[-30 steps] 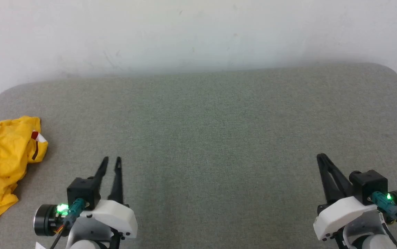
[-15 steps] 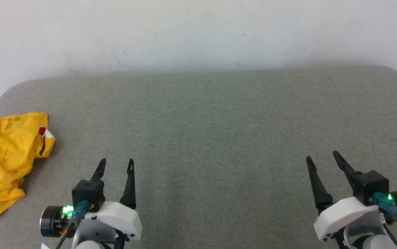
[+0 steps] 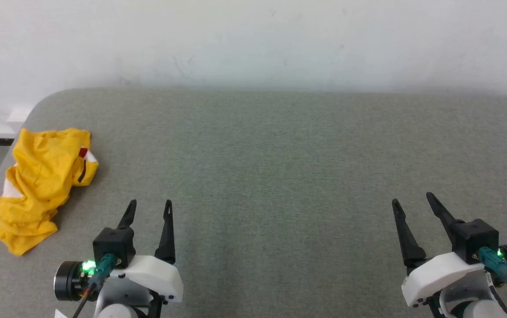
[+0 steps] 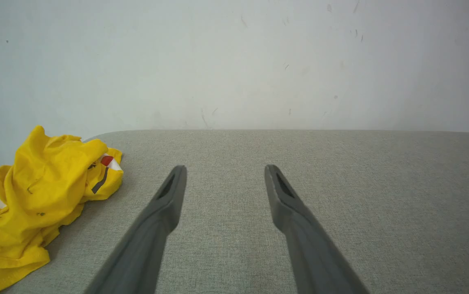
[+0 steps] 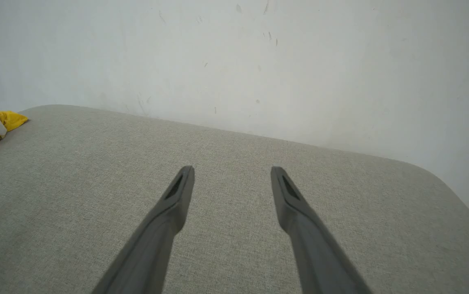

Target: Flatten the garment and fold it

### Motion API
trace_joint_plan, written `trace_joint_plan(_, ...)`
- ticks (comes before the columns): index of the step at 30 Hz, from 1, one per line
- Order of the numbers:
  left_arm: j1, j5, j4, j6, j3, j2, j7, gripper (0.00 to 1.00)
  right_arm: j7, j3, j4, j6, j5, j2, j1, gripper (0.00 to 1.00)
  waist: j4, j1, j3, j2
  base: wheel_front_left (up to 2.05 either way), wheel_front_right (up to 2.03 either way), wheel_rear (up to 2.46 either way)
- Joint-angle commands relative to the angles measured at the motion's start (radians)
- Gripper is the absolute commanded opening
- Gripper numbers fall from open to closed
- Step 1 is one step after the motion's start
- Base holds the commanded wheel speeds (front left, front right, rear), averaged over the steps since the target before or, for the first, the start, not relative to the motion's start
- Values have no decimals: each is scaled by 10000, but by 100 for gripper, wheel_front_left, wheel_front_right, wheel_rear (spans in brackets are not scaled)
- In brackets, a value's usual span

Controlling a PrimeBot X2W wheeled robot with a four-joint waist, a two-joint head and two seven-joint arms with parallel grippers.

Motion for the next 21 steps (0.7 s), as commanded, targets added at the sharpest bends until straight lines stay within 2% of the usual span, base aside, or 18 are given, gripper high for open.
trace_joint_plan(1,-215,-97,93,111,-53,8,-122,100,-85,-36,56,-5,99,12,-154,100,247,0,6,-1,0,0,0)
trace_joint_plan(21,-304,-366,405,336,-33,17,-519,100,-335,6,290,-8,234,19,-297,100,1404,0,20,-1,0,0,0)
